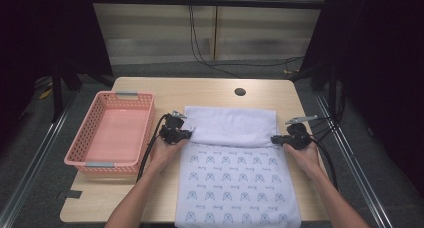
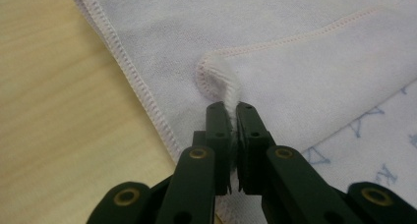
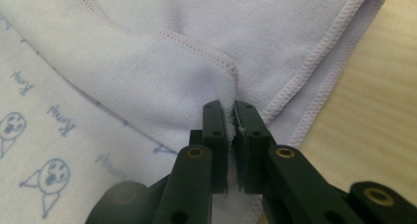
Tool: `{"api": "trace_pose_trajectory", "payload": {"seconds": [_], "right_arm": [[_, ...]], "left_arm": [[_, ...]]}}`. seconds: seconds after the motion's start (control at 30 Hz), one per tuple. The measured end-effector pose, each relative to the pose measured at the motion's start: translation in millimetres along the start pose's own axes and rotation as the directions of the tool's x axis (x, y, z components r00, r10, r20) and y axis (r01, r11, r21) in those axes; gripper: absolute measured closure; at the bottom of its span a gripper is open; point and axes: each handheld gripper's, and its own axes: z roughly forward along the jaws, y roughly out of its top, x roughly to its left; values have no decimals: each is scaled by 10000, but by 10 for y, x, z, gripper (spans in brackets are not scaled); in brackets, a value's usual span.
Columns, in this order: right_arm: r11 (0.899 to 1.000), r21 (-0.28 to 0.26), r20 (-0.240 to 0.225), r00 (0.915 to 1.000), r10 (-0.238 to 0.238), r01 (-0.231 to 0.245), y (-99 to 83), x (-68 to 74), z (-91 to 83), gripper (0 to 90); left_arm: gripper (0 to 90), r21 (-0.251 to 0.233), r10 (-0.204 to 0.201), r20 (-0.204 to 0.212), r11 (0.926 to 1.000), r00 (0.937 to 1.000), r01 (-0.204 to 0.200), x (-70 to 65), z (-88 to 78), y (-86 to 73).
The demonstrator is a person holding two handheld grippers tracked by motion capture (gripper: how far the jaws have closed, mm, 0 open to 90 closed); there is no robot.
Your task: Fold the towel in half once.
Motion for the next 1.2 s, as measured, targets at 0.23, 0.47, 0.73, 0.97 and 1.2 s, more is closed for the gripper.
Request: {"api": "trace_pose_trajectory", "payload": {"seconds": [0.23,0.47,0.73,0.97,1.2], "right_arm": [[9971,-150,133,9971,751,-749,264,-199,240,848],[9888,-308,512,9877,1475,-1461,442,-313,397,849],[9769,-678,418,9777,2058,-2027,504,-369,437,849],[9595,-2124,-196,9825,1854,-1853,666,-427,-8,849],[9360,-3167,-668,9879,1398,-1538,815,-378,-453,849]], "left_arm": [[860,-161,-424,-228,9990,9988,420,250,191,228],[859,-127,-491,-452,9987,9978,486,385,303,381],[862,-598,-995,-39,9933,9950,991,339,247,326],[861,-1761,-315,367,9837,9988,375,223,-202,502],[861,-2884,-252,727,9564,9970,452,128,-657,569]]}}
